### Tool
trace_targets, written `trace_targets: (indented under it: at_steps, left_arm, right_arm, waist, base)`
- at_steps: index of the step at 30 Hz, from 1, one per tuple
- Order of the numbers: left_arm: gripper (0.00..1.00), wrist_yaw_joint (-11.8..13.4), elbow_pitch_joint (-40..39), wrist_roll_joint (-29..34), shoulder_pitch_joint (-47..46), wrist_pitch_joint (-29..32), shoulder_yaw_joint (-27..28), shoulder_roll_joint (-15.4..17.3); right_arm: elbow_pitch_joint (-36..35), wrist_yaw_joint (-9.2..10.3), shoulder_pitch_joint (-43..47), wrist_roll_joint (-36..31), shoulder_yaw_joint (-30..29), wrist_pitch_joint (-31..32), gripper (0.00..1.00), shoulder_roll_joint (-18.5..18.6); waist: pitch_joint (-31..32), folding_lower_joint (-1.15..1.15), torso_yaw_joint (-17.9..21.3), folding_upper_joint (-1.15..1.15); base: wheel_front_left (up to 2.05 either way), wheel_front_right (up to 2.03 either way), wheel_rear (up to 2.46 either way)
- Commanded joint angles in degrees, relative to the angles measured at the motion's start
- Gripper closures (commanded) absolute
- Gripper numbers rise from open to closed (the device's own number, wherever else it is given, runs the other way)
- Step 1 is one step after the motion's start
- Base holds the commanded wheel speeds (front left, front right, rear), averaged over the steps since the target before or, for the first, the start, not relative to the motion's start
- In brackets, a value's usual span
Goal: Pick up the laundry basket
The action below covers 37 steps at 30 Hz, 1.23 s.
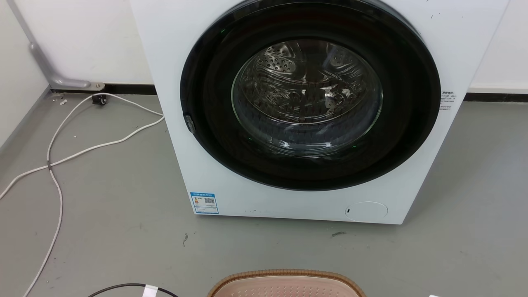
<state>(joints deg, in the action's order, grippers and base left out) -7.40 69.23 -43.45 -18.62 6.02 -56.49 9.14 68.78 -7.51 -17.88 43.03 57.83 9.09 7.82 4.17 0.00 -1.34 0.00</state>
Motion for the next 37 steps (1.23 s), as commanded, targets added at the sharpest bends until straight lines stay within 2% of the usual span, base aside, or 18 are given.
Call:
trace_targets:
  at_steps: [1,37]
  left_arm:
    - [1.00,-0.05,0.47,-0.01,-1.11,-0.30,-0.40,1.40]
    - [1.00,-0.04,1.64,-6.12,-2.19,-1.66,-6.61,1.62]
  right_arm:
    - [0.58,0.04,-0.82,-0.07,0.55,-0.14,1.00,0.99]
    - [1.97,0.04,-2.38,6.26,7.02,-1.04,1.00,0.76]
  waist:
    - [0.00,0.00,-0.01,0.00]
    - [-0.72,0.00,0.06,0.00]
  base:
    - [0.00,0.00,0.00]
    - [0.00,0.00,0.00]
